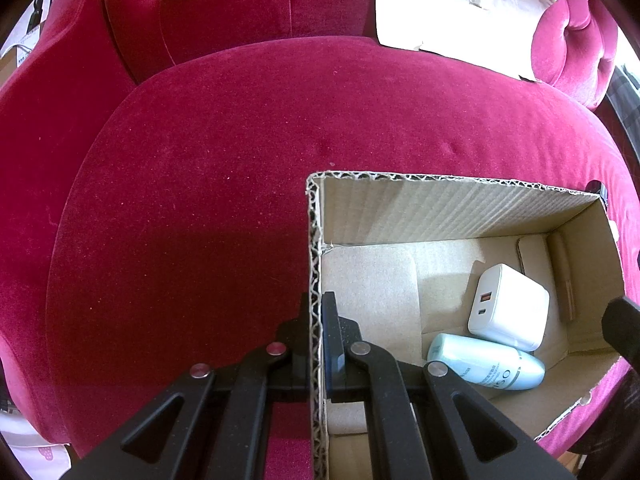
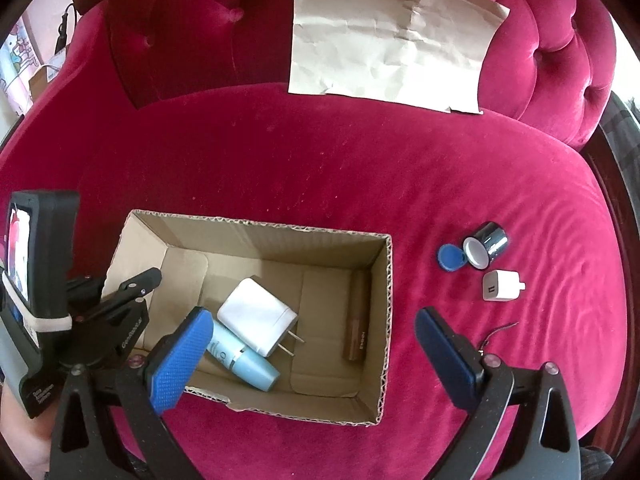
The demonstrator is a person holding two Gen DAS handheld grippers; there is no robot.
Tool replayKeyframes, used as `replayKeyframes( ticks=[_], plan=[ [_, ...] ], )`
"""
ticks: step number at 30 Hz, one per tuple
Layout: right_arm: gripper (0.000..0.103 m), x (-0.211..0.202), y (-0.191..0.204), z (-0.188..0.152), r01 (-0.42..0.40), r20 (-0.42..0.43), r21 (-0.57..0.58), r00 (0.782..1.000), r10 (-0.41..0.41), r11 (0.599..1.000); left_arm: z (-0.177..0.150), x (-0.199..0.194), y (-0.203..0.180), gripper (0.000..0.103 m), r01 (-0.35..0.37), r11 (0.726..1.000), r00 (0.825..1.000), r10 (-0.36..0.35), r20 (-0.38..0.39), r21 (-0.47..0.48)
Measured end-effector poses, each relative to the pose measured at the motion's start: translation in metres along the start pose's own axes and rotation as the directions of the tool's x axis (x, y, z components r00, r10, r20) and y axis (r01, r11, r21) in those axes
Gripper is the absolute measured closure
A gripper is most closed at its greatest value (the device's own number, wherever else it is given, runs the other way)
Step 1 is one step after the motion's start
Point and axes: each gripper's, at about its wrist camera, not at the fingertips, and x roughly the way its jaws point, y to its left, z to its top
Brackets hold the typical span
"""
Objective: Organize rigid objects
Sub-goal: 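Move the open right tool to the small white charger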
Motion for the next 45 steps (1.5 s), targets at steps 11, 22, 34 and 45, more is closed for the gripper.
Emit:
replayKeyframes(
  ticks=[11, 22, 34, 45],
  plan=[
    [0.0, -0.01, -0.015, 0.002, -0.009, 0.012, 0.011, 1.0, 0.009, 1.0, 0.001, -0.001, -0.001, 0.1, -0.001, 1.0, 1.0, 0.001, 0.001, -0.001],
    [0.0, -0.021, -0.046, 0.006, 0.021, 0.052, 0.026, 0.998, -0.022, 0.999, 0.001, -0.002, -0.002, 0.1, -0.004, 1.0, 1.0, 0.004, 0.001, 0.003],
    [0.0, -0.027, -0.099, 0.01, 0.076, 0.073, 0.098, 0.994, -0.083, 0.992, 0.0, -0.001, -0.003, 0.1, -0.006, 1.0, 1.0, 0.006, 0.002, 0.007],
    [0.0, -0.005, -0.136, 0.005, 0.129, 0.046, 0.135, 0.99, -0.136, 0.982, 0.0, -0.001, -0.003, 0.1, -0.004, 1.0, 1.0, 0.004, 0.002, 0.005]
  ],
)
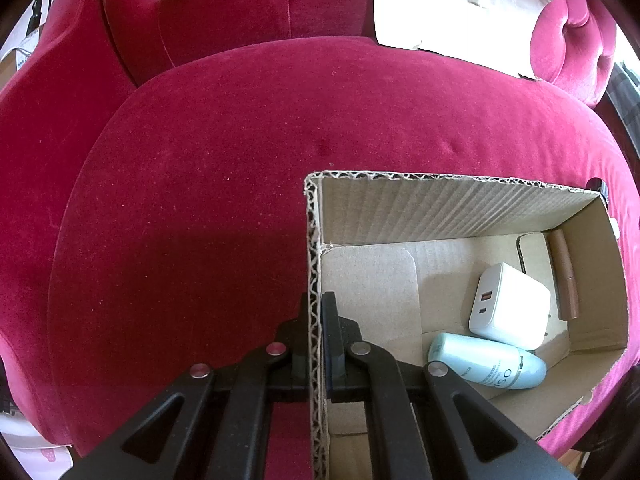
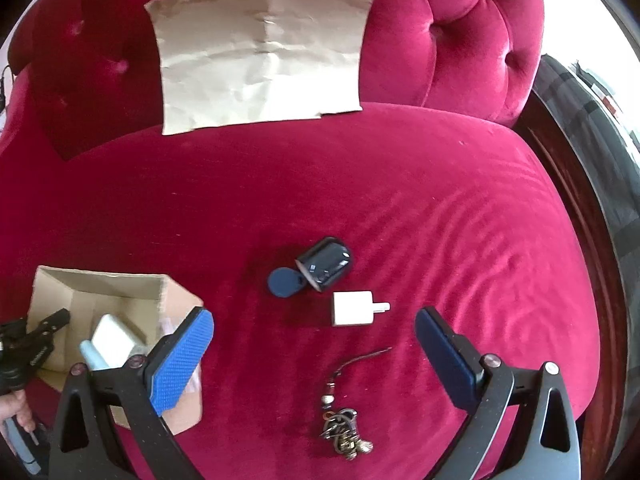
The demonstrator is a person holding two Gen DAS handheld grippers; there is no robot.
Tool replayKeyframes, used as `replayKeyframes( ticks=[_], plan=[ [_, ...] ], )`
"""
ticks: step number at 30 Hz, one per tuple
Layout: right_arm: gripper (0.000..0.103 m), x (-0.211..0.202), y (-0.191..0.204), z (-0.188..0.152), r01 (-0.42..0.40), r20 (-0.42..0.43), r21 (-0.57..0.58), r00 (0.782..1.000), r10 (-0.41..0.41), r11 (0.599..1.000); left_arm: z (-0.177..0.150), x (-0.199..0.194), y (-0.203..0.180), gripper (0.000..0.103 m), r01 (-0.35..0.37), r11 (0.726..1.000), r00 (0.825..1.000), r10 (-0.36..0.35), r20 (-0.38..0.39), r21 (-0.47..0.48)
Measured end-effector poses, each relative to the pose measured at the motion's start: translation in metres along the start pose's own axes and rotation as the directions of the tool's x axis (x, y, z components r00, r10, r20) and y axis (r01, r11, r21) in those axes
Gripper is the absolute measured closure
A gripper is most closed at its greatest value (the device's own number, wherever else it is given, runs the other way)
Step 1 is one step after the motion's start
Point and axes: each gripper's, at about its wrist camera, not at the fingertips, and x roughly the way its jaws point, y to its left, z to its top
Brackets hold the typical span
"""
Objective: Organize rigid objects
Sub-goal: 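Move the open right tool to the small white charger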
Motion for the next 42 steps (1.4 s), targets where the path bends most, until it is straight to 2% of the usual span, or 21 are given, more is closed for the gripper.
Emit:
replayKeyframes(
  ticks=[19, 30, 31, 33, 35, 42],
  plan=[
    [0.0, 0.077, -0.04, -0.008, 0.031, -0.09, 0.052, 0.996, -0.026, 0.998, -0.002, 0.0, 0.002, 0.1, 0.001, 1.0, 1.0, -0.001, 0.002, 0.008],
    [0.001, 0.092, -0.049, -0.004, 0.017, -0.099, 0.08, 0.995, -0.009, 0.997, 0.001, 0.001, 0.001, 0.1, 0.001, 1.0, 1.0, -0.001, 0.001, 0.006],
    [0.005, 0.092, -0.05, -0.006, 0.015, -0.095, 0.078, 0.995, -0.008, 0.997, 0.001, 0.001, 0.001, 0.1, 0.001, 1.0, 1.0, -0.001, 0.001, 0.006],
    [0.021, 0.089, -0.051, -0.007, 0.016, -0.091, 0.07, 0.996, -0.01, 0.997, 0.001, 0.001, 0.001, 0.1, 0.001, 1.0, 1.0, -0.001, 0.001, 0.005],
    [0.057, 0.089, -0.05, -0.009, 0.019, -0.098, 0.062, 0.995, -0.013, 0.998, 0.001, 0.001, 0.001, 0.1, 0.001, 1.0, 1.0, -0.001, 0.001, 0.006],
    [0.057, 0.08, -0.043, -0.012, 0.019, -0.083, 0.044, 0.996, -0.015, 0.999, 0.001, 0.001, 0.001, 0.1, 0.001, 1.0, 1.0, -0.001, 0.001, 0.006]
  ],
)
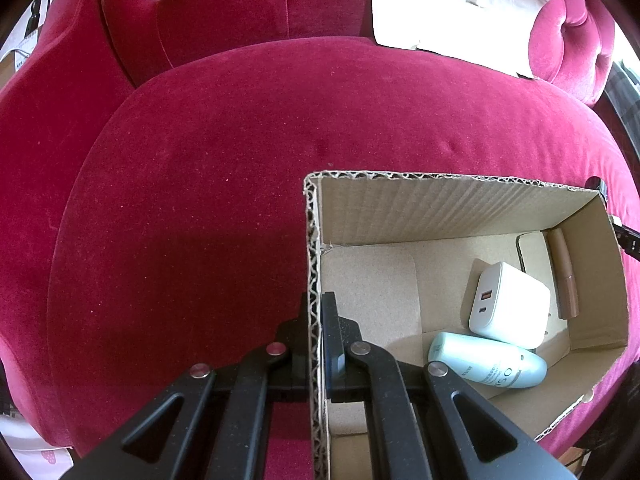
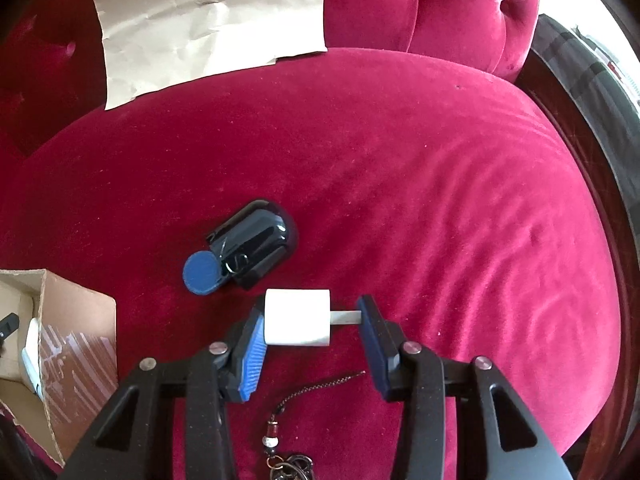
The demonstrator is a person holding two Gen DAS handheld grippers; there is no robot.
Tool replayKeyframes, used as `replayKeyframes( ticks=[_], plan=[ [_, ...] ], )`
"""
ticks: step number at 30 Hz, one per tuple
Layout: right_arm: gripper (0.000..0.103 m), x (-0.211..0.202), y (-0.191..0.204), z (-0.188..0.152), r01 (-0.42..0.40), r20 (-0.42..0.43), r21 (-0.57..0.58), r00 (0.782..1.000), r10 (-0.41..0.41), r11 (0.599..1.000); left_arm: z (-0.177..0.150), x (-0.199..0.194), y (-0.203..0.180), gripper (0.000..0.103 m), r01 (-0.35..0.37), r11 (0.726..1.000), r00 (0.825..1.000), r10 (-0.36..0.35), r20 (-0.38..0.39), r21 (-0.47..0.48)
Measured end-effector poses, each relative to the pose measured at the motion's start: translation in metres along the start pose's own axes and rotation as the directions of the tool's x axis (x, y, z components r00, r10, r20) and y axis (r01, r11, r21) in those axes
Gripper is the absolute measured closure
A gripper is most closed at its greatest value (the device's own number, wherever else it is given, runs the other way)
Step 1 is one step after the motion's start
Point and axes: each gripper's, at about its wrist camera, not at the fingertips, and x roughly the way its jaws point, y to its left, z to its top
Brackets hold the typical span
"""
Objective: Organize rigid objects
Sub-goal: 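Move the open right tool to the small white charger, then grasp the small white charger with the right tool, then carry the small charger into the box and open the right tool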
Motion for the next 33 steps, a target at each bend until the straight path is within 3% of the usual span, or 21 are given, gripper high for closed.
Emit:
replayKeyframes(
  ticks=[18, 33],
  plan=[
    [0.056, -0.049, 0.013, -0.002, 0.002, 0.032, 0.007, 0.999, -0.002, 1.0, -0.001, -0.001, 0.001, 0.1, 0.003, 1.0, 1.0, -0.003, 0.003, -0.005],
    [0.056, -0.095, 0.064, -0.007, -0.034, 0.055, -0.068, 0.998, 0.038, 0.997, 0.0, -0.002, 0.0, 0.1, 0.002, 1.0, 1.0, -0.002, 0.005, -0.003]
  ],
)
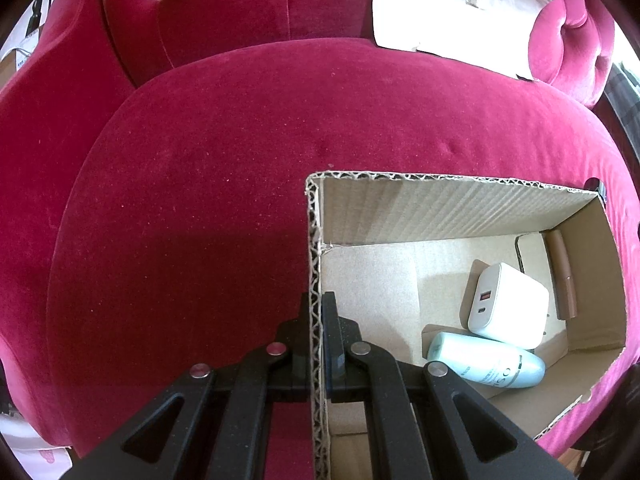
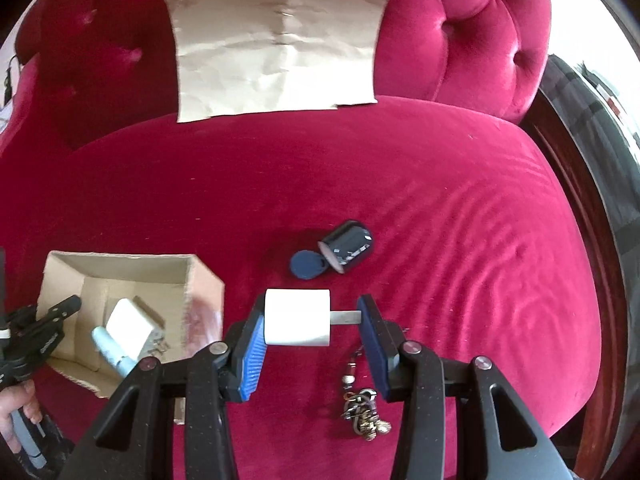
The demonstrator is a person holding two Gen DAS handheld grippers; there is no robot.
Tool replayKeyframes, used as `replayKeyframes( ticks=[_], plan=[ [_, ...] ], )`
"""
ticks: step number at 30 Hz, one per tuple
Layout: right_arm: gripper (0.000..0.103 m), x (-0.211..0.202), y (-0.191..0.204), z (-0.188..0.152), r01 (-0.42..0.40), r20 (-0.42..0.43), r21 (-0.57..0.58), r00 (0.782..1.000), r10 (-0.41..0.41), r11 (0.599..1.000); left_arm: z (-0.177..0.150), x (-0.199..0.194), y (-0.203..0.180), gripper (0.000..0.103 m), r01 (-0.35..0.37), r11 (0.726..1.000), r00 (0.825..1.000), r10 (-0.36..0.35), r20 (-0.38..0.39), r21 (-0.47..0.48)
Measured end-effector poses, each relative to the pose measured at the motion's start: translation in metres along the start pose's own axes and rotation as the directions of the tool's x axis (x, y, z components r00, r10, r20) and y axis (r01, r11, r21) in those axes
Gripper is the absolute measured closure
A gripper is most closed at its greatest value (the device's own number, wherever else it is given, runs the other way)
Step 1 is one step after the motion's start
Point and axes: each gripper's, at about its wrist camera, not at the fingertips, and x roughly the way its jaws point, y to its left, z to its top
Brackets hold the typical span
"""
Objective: Organize rigid objects
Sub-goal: 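Carry the small charger into the box and open the right tool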
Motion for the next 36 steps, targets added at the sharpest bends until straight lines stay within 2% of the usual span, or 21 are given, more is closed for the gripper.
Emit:
replayKeyframes(
  ticks=[17, 36],
  plan=[
    [0.056, -0.013, 0.062, 0.003, -0.068, 0.009, -0.105, 0.998, 0.07, 0.992, 0.0, 0.0, 0.001, 0.1, 0.004, 1.0, 1.0, -0.004, -0.003, -0.008],
    [0.057, 0.006, 0.114, -0.011, -0.14, -0.044, -0.155, 0.99, 0.134, 0.978, 0.0, 0.0, 0.003, 0.1, 0.005, 1.0, 1.0, -0.005, -0.002, -0.008]
  ],
)
